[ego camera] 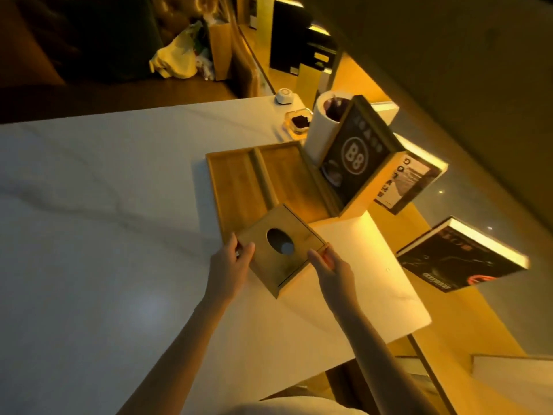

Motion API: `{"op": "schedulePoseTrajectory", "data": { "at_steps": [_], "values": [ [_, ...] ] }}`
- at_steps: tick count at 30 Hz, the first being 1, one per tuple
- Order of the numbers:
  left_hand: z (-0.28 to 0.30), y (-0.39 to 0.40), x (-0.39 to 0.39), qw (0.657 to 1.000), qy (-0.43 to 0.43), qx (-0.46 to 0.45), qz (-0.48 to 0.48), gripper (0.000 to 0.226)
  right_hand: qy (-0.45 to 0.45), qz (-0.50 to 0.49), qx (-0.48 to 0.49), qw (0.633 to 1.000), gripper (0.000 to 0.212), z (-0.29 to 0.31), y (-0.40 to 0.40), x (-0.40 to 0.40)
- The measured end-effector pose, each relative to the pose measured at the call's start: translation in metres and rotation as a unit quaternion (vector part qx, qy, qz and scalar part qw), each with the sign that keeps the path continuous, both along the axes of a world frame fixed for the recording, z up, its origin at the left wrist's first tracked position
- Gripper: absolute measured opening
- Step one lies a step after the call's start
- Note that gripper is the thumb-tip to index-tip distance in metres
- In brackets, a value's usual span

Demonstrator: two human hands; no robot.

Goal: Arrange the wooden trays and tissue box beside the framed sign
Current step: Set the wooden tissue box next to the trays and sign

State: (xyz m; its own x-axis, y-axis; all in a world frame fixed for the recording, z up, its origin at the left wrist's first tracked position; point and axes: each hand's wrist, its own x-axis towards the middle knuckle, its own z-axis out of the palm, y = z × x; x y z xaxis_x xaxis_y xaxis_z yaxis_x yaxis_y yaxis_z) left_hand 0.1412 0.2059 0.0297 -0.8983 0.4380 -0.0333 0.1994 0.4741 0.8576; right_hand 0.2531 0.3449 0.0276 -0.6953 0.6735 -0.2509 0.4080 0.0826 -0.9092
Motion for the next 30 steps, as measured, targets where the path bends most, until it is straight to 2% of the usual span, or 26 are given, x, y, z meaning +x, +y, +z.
{"op": "schedulePoseTrajectory", "data": {
  "at_steps": [3,8,12,17,26,28,30],
  "values": [
    [-0.006,0.036,0.016,1.000,-0.006,0.009,-0.026,0.015,0.005,-0.036,-0.011,0.999,0.037,-0.002,0.028,0.019],
    [-0.015,0.078,0.033,0.998,-0.026,-0.008,-0.050,0.039,-0.008,-0.079,0.002,0.997,0.040,-0.009,0.063,0.039],
    [-0.021,0.101,0.043,0.996,-0.056,-0.007,-0.066,0.045,-0.010,-0.098,-0.001,0.995,0.043,-0.017,0.083,0.050],
    [-0.025,0.117,0.048,0.996,-0.069,-0.013,-0.060,0.052,0.017,-0.101,-0.014,0.995,0.033,-0.022,0.097,0.054],
    [-0.038,0.119,0.050,0.993,-0.091,-0.042,-0.069,0.059,0.001,-0.106,-0.019,0.994,0.038,-0.027,0.102,0.055],
    [-0.037,0.118,0.057,0.994,-0.047,-0.066,-0.078,0.066,-0.053,-0.092,0.044,0.993,0.052,-0.028,0.104,0.060],
    [-0.037,0.115,0.064,0.988,0.065,-0.109,-0.090,0.069,-0.108,-0.046,0.197,0.973,0.062,-0.029,0.106,0.068]
  ]
}}
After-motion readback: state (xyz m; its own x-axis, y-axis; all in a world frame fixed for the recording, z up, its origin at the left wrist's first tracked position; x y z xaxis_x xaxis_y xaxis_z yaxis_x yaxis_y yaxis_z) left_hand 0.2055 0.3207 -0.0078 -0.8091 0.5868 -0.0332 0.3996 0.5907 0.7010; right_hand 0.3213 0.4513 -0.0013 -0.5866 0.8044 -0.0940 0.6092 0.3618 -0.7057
